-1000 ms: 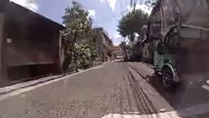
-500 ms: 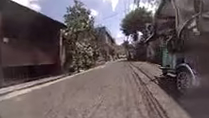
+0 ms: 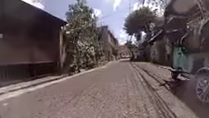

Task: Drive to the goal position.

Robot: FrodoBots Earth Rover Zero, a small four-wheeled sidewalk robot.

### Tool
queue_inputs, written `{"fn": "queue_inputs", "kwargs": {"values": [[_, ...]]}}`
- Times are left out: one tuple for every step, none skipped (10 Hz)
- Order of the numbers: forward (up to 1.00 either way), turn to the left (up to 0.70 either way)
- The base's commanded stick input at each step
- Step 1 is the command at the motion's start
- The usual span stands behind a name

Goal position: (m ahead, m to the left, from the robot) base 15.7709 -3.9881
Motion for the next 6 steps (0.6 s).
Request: {"fn": "queue_inputs", "kwargs": {"values": [[0.7,-0.15],[0.7,-0.28],[0.7,-0.28],[0.7,-0.28],[0.7,-0.28],[0.7,-0.28]]}}
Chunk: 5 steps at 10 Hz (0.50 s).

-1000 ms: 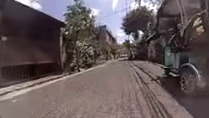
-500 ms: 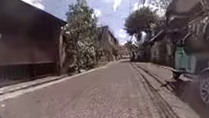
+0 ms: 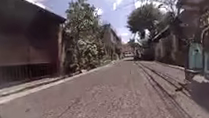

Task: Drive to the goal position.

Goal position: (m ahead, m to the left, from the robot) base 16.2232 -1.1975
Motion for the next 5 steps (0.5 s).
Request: {"fn": "queue_inputs", "kwargs": {"values": [[0.7,-0.28],[0.7,-0.28],[0.7,-0.28],[0.7,-0.28],[0.7,-0.28]]}}
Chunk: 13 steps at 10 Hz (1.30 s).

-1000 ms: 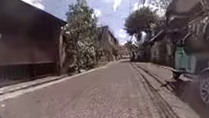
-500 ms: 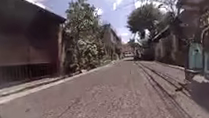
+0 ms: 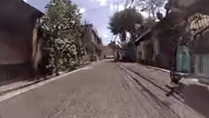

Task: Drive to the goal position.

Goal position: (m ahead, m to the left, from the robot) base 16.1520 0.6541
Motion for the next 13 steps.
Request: {"fn": "queue_inputs", "kwargs": {"values": [[0.7,-0.28],[0.7,-0.2],[0.7,-0.02],[0.7,0.07],[0.7,0.08],[0.7,0.08],[0.7,0.08],[0.7,0.08],[0.7,0.08],[0.7,0.08],[0.7,0.08],[0.7,0.08],[0.7,0.08]]}}
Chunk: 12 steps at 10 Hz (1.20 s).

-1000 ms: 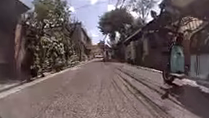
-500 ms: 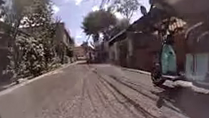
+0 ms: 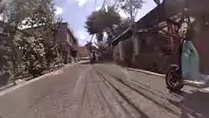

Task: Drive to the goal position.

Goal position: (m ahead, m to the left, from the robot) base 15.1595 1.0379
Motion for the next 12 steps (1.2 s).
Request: {"fn": "queue_inputs", "kwargs": {"values": [[0.7,0.08],[0.7,0.08],[0.7,0.08],[0.7,0.08],[0.7,0.08],[0.7,0.08],[0.7,0.08],[0.7,0.08],[0.7,0.08],[0.7,0.08],[0.7,0.08],[0.7,0.08]]}}
